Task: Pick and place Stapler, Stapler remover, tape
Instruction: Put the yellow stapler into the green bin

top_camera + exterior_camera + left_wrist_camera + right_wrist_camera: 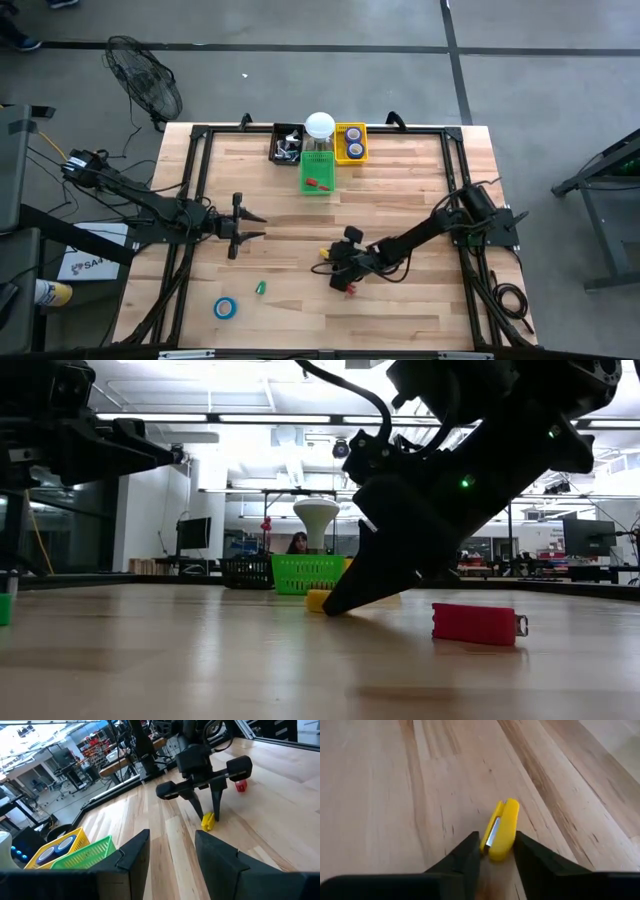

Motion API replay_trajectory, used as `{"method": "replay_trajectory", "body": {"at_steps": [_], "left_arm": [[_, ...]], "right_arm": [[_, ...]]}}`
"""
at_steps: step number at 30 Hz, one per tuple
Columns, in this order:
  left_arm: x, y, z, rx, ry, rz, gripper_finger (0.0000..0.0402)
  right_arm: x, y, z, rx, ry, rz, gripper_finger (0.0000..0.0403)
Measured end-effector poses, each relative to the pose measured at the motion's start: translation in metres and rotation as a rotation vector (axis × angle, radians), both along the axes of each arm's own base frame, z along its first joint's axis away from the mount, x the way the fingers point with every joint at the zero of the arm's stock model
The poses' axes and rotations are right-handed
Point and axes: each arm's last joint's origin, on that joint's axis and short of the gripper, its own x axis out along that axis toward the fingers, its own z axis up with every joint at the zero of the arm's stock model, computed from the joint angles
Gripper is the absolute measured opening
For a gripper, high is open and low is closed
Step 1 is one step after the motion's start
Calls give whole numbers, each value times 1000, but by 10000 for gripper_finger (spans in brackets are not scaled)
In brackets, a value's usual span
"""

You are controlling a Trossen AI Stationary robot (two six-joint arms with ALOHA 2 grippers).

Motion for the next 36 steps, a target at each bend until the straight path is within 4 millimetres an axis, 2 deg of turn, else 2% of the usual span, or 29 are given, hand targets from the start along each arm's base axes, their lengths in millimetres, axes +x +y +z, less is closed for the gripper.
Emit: {"method": "replay_trajectory", "body": {"at_steps": [9, 14, 20, 24, 27, 32, 36], "left_arm": [[0, 0, 0, 2, 4, 1, 154], [0, 0, 0, 1, 4, 3, 154], [0, 1, -1, 8, 7, 30, 154], [0, 1, -1, 18, 6, 44, 154], [0, 2, -1, 23, 6, 59, 154], [-1, 6, 0, 43, -1, 213, 154], [-1, 10, 1, 42, -17, 338, 154]], "right_arm": [[-3, -13, 19, -64, 56, 92, 39], [2, -41, 36, -141, 64, 75, 31], [9, -88, 56, -250, 63, 87, 2], [9, -118, 69, -263, 51, 59, 7], [7, -133, 79, -239, 34, 62, 5], [3, -145, 85, -227, 46, 56, 1], [-4, -149, 85, -257, 125, 55, 12]]}}
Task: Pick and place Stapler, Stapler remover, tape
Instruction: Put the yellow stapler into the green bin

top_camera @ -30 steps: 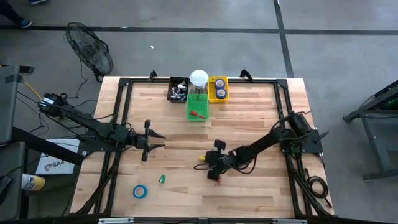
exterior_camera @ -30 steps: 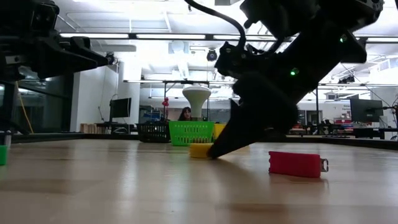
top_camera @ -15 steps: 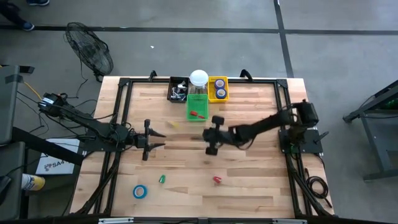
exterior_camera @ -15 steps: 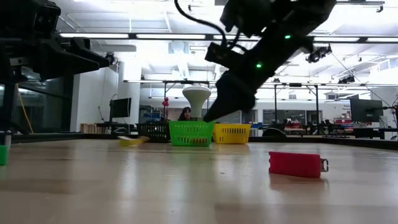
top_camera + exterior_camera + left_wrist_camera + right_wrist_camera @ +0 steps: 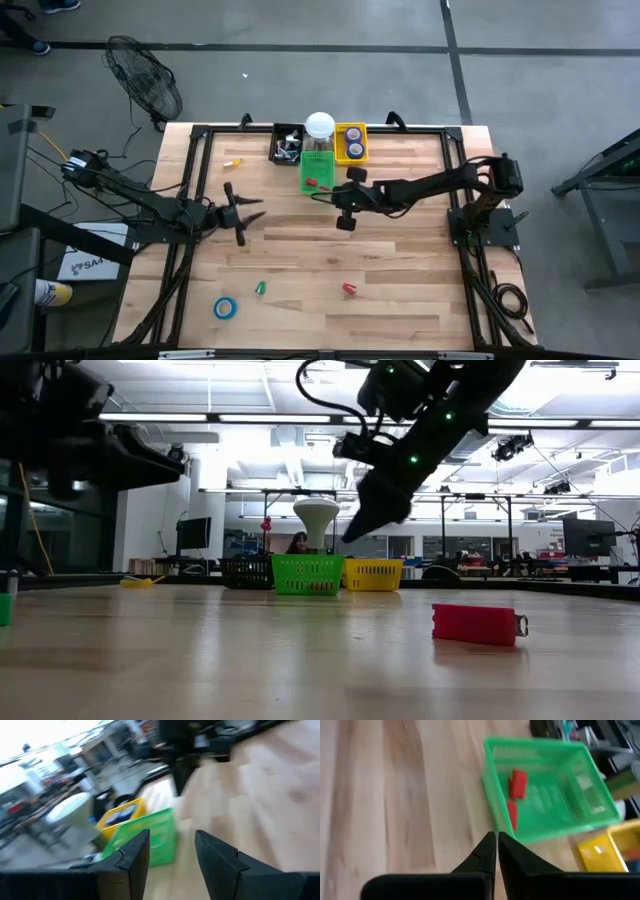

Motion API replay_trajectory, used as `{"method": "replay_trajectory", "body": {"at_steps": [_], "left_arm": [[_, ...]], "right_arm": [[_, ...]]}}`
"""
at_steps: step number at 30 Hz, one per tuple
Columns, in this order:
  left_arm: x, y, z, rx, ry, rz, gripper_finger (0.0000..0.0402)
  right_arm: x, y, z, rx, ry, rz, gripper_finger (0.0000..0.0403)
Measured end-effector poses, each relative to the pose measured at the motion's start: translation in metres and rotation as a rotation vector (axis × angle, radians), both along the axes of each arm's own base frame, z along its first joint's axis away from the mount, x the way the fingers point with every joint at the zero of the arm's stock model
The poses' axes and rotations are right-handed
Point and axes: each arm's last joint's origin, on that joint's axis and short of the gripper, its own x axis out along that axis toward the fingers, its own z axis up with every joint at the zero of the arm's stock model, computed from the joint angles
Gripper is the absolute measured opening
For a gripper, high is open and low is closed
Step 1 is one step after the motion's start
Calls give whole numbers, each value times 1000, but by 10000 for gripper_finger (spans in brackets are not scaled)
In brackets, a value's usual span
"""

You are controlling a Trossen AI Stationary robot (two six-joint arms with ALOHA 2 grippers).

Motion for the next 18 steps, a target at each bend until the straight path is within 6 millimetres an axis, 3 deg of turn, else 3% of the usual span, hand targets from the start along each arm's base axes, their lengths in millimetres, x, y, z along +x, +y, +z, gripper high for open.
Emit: {"method": "replay_trajectory", "body": {"at_steps": [4, 9, 18], "left_arm": [[2, 3, 8, 11, 16, 187, 154], [11, 11, 36, 3, 42, 368, 154], [16, 52, 60, -134, 303, 432, 156]], "right_arm": [[-13, -6, 8, -30, 78, -51, 27], [-34, -17, 23, -25, 146, -141, 41], [-73, -31, 31, -2, 187, -220, 55]]}}
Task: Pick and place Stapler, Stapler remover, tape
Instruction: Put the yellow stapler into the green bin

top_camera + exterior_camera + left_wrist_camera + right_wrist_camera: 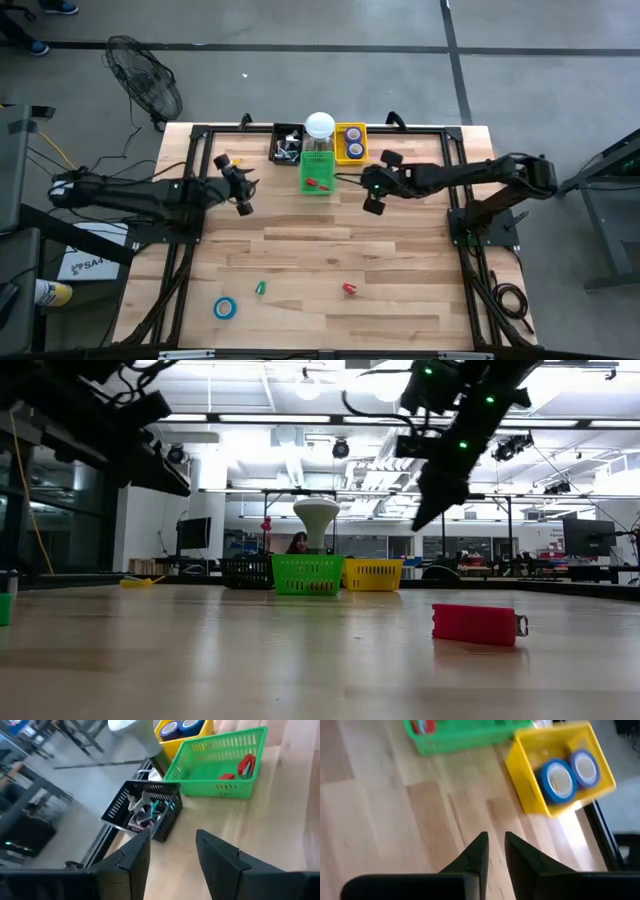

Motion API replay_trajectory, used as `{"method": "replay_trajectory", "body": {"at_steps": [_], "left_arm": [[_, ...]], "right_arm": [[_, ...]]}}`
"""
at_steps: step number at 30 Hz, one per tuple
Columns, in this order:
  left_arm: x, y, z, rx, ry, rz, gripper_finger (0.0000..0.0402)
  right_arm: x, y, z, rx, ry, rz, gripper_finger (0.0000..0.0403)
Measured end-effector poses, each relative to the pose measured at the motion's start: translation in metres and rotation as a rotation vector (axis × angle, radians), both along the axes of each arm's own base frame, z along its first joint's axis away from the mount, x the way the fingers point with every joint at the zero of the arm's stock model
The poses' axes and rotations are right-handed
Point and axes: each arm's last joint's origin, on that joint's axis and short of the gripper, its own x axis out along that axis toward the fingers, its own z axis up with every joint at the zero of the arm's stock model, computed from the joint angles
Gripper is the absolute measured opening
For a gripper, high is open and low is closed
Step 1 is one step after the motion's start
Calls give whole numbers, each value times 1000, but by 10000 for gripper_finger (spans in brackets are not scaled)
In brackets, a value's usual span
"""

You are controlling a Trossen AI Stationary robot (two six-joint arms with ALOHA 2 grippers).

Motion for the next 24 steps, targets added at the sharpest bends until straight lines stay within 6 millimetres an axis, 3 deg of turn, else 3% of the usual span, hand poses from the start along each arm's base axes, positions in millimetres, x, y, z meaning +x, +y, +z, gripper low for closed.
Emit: {"method": "replay_trajectory", "body": {"at_steps": [7, 13, 24], "left_arm": [[-4, 31, 8, -77, 95, 72, 217], [-1, 66, 0, -211, 246, 134, 277], [5, 138, -4, -515, 586, 271, 276]], "right_arm": [[-36, -9, -12, 9, -88, -55, 58], [-59, -11, -28, 67, -167, -36, 58], [-67, -12, -34, 94, -139, 34, 58]]}}
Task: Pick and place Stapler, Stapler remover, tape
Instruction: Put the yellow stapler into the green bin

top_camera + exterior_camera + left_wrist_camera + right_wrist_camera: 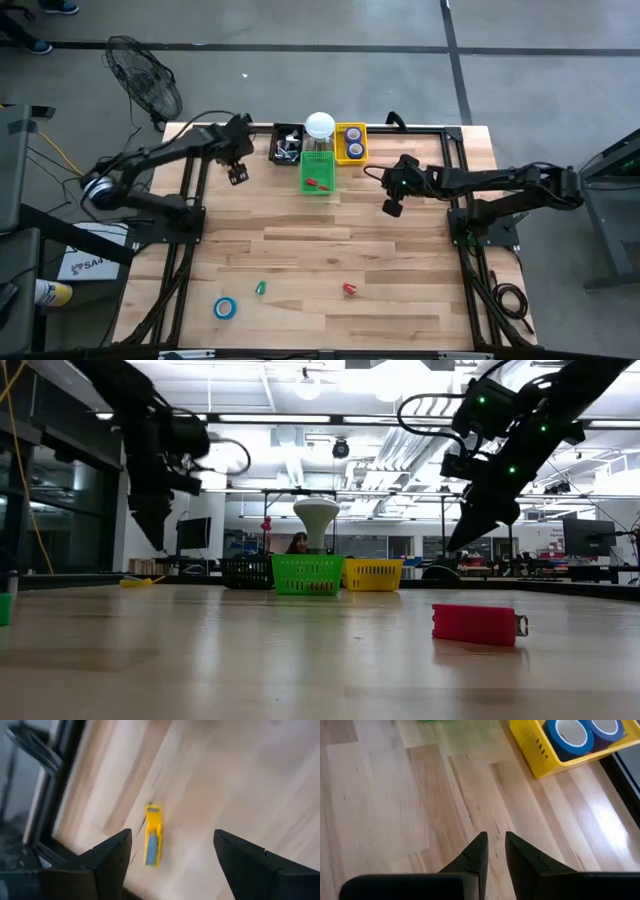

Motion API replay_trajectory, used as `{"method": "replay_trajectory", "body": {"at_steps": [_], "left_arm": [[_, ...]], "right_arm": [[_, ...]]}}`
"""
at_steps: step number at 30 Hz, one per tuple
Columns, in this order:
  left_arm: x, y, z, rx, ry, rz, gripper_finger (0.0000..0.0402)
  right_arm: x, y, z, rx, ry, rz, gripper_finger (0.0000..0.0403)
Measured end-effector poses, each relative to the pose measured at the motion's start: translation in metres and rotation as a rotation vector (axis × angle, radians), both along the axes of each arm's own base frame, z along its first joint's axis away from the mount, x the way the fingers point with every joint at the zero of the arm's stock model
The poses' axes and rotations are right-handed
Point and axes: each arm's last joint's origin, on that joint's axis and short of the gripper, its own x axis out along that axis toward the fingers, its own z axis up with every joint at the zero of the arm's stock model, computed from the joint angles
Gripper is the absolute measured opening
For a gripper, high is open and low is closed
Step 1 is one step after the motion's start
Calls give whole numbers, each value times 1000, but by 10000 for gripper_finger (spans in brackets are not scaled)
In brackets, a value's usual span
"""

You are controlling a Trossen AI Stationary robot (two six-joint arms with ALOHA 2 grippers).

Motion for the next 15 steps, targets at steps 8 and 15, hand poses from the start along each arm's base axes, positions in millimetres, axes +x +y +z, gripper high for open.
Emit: {"method": "replay_trajectory", "body": {"at_steps": [8, 15], "left_arm": [[5, 32, -21, -152, 111, 69, 275], [-2, 43, -44, -214, 244, 141, 275]], "right_arm": [[0, 0, 0, -25, 19, 35, 58], [0, 0, 0, -45, 33, 62, 58]]}}
